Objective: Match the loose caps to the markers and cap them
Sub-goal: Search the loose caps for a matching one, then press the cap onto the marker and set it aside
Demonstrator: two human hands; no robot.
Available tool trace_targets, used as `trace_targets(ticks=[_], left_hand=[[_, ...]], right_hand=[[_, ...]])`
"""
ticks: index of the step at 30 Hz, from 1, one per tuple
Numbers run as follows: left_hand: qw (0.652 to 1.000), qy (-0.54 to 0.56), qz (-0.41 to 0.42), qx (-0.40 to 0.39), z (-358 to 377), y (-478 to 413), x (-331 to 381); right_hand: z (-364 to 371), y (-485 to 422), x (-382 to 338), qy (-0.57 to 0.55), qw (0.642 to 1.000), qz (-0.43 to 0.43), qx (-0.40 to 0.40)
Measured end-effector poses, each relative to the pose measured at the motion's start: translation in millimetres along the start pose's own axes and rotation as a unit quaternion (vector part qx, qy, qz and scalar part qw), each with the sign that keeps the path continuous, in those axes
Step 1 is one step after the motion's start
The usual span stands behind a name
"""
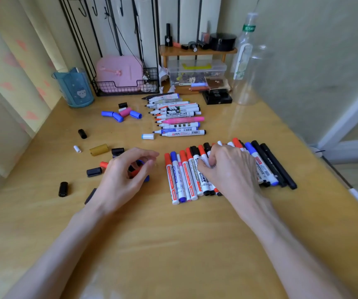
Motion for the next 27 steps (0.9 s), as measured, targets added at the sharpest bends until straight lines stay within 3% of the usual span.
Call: trace_targets(ticks=[7, 13, 24, 27], left_hand=[[1.000, -0.003, -0.001, 0.010, -10, 1, -7], [0.999, 0.009, -0.028, 0.034, -32, 6, -25], [0.990, -0.062, -0.043, 0.118, -87, 1, -64], [0.988, -0.060, -0.057, 0.131, -90, -1, -71]], right_hand=[[7, -5, -3, -0.056, 0.994, -0.074, 0.050], [20, -34, -20, -0.134, 0.979, -0.155, 0.006], [51, -109, -17, -0.106, 0.987, -0.103, -0.057], [56, -111, -11, -0.112, 0.988, -0.095, -0.042]])
Point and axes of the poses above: each hand's wrist, its own y-axis away from the middle knuckle, its own z-axis out of the palm, x = y × z, the point moved 3 cm from there along -y, towards the middle knuckle, and after that the axes turned 7 degrees about -z, right-handed, at the moved point
